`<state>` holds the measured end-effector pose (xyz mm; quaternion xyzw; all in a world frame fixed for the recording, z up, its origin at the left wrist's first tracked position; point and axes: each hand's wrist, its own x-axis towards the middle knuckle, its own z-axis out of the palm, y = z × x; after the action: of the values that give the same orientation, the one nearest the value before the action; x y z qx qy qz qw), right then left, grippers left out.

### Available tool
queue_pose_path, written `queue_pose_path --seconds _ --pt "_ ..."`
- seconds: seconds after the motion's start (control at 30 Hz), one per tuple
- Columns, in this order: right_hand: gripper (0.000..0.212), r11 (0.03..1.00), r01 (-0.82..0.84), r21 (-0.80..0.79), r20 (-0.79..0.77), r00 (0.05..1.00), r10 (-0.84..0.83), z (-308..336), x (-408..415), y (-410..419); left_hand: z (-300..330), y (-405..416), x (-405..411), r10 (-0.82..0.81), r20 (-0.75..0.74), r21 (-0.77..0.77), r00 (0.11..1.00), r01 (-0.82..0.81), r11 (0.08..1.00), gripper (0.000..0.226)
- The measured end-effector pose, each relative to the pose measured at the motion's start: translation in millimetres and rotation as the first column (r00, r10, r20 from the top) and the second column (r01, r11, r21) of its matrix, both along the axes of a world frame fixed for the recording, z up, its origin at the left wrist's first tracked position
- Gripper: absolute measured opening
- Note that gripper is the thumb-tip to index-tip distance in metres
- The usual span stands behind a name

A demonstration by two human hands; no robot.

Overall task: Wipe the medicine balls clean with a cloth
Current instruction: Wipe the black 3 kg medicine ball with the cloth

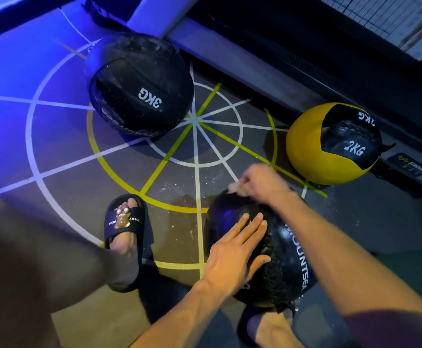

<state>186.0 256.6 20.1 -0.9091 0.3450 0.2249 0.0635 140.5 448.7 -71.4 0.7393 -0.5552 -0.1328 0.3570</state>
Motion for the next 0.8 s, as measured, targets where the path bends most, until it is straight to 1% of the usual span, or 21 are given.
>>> queue_pose_path --seconds 0.07,0.1,0.13,0.17,0.23,0.27,0.3,0.33,0.4,0.47,0.5,0.53,0.6,0.67,0.73,0.8 --pt "0.014 0.991 0.114 -0.073 0.029 0.993 -0.112 8 -11 -26 -3 1 -1 -0.013 0.017 0.021 1.0 0.013 1.0 0.067" --pt "0.015 0.99 0.127 -0.057 0.062 0.99 -0.124 10 -15 -23 -2 1 1 -0.013 0.023 0.024 1.0 0.013 1.0 0.067" --pt "0.015 0.996 0.087 -0.025 0.089 0.992 -0.085 8 -16 -10 -1 1 2 -0.011 0.023 0.024 1.0 0.011 1.0 0.067" --pt "0.016 0.998 0.031 0.053 0.104 0.994 -0.036 7 -14 10 2 1 4 -0.01 0.017 0.02 1.0 0.01 1.0 0.065" --pt "0.013 0.972 -0.125 0.2 0.065 0.991 0.114 -1 -9 49 5 2 5 -0.017 -0.019 0.009 1.0 0.017 1.0 0.058" --pt "0.011 0.958 -0.181 0.221 0.052 0.983 0.173 -5 -7 56 5 3 4 -0.018 -0.024 0.005 1.0 0.018 1.0 0.056" --pt "0.012 0.964 -0.176 0.201 0.048 0.984 0.17 -5 -7 50 5 4 3 -0.016 -0.013 0.005 1.0 0.016 1.0 0.058" --pt "0.014 0.98 -0.112 0.163 0.055 0.993 0.104 -3 -9 35 3 6 2 -0.011 0.003 0.007 1.0 0.011 1.0 0.061" --pt "0.012 0.994 0.084 0.068 0.09 0.992 -0.09 6 -24 -7 1 8 2 0.0 0.014 0.017 1.0 -0.001 1.0 0.067" --pt "0.009 0.952 0.305 0.026 0.178 0.936 -0.305 15 -51 -39 1 9 3 -0.007 -0.006 0.029 1.0 0.007 1.0 0.069" --pt "0.008 0.924 0.38 0.033 0.225 0.898 -0.378 15 -61 -43 2 9 4 -0.009 -0.024 0.032 1.0 0.01 0.999 0.069" --pt "0.007 0.914 0.404 0.034 0.254 0.881 -0.399 12 -68 -39 3 9 5 -0.011 -0.049 0.034 0.999 0.012 0.999 0.07" --pt "0.009 0.936 0.348 0.056 0.29 0.891 -0.349 6 -65 -14 3 10 10 -0.008 -0.1 0.027 0.995 0.011 1.0 0.072" --pt "0.011 0.972 0.199 0.123 0.333 0.915 -0.229 7 -58 12 6 12 21 0.012 -0.128 0.012 0.992 -0.011 1.0 0.071" --pt "0.01 0.983 0.08 0.166 0.372 0.918 -0.137 12 -59 28 13 15 33 0.056 -0.154 -0.021 0.987 -0.06 0.998 0.062" --pt "0.006 0.963 0.092 0.252 0.392 0.9 -0.189 19 -69 34 20 19 41 0.072 -0.175 -0.018 0.982 -0.076 0.997 0.06"
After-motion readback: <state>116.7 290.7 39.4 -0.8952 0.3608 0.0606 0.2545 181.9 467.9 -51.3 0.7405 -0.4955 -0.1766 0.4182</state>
